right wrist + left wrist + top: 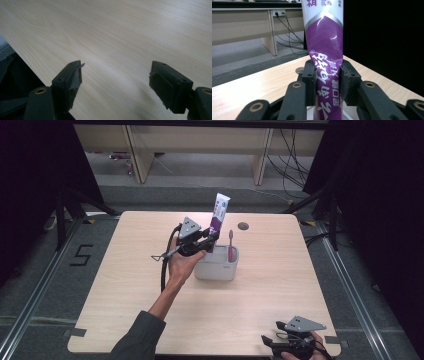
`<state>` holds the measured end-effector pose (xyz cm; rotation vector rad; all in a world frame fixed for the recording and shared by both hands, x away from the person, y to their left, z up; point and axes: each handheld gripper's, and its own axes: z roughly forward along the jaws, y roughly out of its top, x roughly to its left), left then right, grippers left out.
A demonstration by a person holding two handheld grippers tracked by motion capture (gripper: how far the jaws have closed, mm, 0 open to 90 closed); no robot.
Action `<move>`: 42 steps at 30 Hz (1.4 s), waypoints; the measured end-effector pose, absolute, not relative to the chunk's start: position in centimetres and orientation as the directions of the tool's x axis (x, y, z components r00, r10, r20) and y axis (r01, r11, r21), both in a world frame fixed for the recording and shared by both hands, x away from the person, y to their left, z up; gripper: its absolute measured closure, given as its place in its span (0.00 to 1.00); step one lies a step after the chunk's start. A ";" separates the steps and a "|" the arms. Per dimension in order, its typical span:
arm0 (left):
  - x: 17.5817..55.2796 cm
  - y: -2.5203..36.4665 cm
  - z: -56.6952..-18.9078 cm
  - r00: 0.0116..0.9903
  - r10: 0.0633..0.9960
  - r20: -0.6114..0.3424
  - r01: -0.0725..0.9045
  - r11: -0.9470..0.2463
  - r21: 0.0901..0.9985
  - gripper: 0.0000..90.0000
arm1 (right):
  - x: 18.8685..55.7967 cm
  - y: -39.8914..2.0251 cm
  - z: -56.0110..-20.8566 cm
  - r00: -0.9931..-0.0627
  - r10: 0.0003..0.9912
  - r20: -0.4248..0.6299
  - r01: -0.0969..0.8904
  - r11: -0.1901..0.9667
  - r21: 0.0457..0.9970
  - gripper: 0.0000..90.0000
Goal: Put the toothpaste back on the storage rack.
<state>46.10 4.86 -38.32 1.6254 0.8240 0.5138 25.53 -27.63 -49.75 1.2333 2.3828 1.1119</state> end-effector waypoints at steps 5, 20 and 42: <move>46.6 4.2 -38.7 0.653 0.751 -0.099 0.230 -0.072 0.971 0.77 | 25.5 -27.6 -49.7 -0.617 0.777 0.129 0.598 0.355 0.718 0.30; 47.4 3.4 -40.5 0.653 0.753 -0.083 0.233 -0.095 0.968 0.77 | 25.5 -27.6 -49.7 -0.623 0.772 0.128 0.591 0.357 0.724 0.30; 47.4 3.3 -43.4 0.649 0.759 -0.056 0.246 -0.140 0.959 0.76 | 25.7 -27.7 -49.8 -0.632 0.768 0.103 0.570 0.371 0.733 0.30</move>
